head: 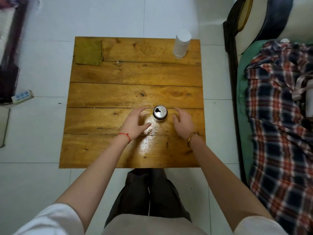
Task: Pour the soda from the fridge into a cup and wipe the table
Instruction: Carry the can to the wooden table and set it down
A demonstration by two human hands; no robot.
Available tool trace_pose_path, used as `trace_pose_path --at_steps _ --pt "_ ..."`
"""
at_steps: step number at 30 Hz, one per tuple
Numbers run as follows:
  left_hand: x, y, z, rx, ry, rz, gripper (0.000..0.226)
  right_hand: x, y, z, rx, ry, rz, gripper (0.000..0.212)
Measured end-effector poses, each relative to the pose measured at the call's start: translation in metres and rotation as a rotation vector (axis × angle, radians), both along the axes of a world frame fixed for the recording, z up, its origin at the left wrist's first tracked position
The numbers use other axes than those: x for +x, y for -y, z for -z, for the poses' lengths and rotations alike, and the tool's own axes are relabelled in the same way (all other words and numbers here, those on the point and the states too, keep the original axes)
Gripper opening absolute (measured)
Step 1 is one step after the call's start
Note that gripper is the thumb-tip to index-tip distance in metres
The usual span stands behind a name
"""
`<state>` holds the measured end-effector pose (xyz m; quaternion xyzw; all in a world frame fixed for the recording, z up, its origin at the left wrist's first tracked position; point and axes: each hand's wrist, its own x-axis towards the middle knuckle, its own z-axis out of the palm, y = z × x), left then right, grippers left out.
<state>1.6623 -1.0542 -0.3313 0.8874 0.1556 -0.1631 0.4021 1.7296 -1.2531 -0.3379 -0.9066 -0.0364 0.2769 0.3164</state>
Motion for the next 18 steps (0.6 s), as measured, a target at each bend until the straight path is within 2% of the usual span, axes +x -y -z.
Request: trace_pose_path --at_steps 8,18 --pt "-0.047 -0.013 -0.089 0.176 0.102 0.064 0.06 -0.027 0.005 -0.084 -0.071 0.139 -0.196 0.05" --pt "-0.128 -0.023 -0.148 0.244 0.184 -0.009 0.054 -0.077 0.002 -0.141 -0.048 0.231 -0.364 0.05"
